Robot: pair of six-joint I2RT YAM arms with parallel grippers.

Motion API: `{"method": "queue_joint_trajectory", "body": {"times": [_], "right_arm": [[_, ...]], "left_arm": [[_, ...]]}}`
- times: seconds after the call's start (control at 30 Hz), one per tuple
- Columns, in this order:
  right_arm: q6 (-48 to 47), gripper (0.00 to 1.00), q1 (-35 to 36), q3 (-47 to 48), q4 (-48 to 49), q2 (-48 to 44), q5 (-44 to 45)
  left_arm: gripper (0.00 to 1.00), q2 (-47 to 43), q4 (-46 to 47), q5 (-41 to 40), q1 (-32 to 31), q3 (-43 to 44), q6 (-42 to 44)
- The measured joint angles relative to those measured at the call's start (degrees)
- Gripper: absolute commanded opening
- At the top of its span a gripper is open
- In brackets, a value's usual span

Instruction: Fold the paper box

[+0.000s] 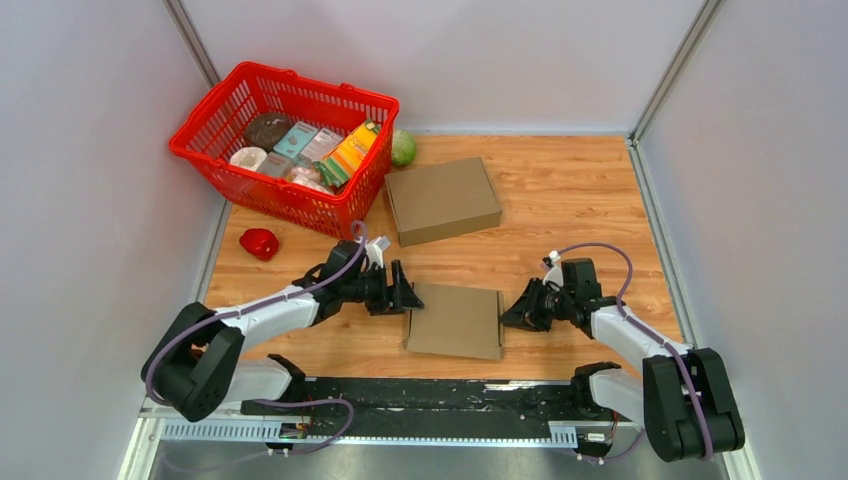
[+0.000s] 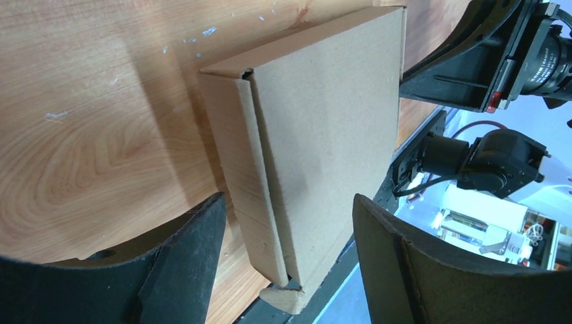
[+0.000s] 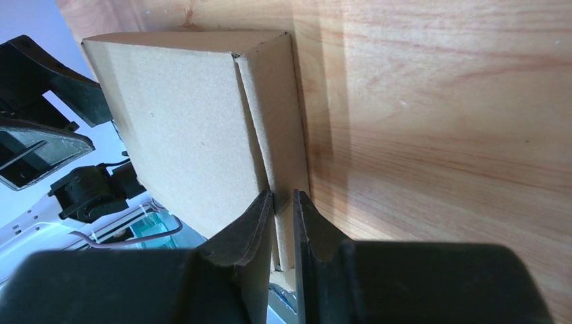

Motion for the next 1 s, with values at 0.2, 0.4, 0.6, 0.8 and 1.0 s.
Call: {"method": "queue_joint_trajectory", "body": {"times": [0.2, 0.4, 0.6, 0.8, 1.0], "right_arm": [[0.0, 0.19, -0.2, -0.1, 0.2, 0.1, -0.2], [0.0, 0.23, -0.2, -0.1, 0.3, 0.1, -0.2], [0.5, 0.61, -0.9, -0.2, -0.9, -1.7, 1.3], [0.4, 0.87, -1.2, 4.8, -11.3, -11.0, 6.3], [-5.4, 1.00, 19.8, 23.6, -20.8, -18.0, 24.2]], "left_arm": [[0.75, 4.6, 3.0, 1.2, -1.6, 0.0, -2.2], [0.63, 11.9, 12.2, 3.4, -3.7, -1.5, -7.5], [0.42, 12.4, 19.8, 4.0, -3.3, -3.6, -12.9], [0.39, 12.6, 28.1, 8.1, -0.3, -6.8, -20.8], [0.41, 10.0, 30.6, 12.3, -0.2, -7.0, -26.7]]}}
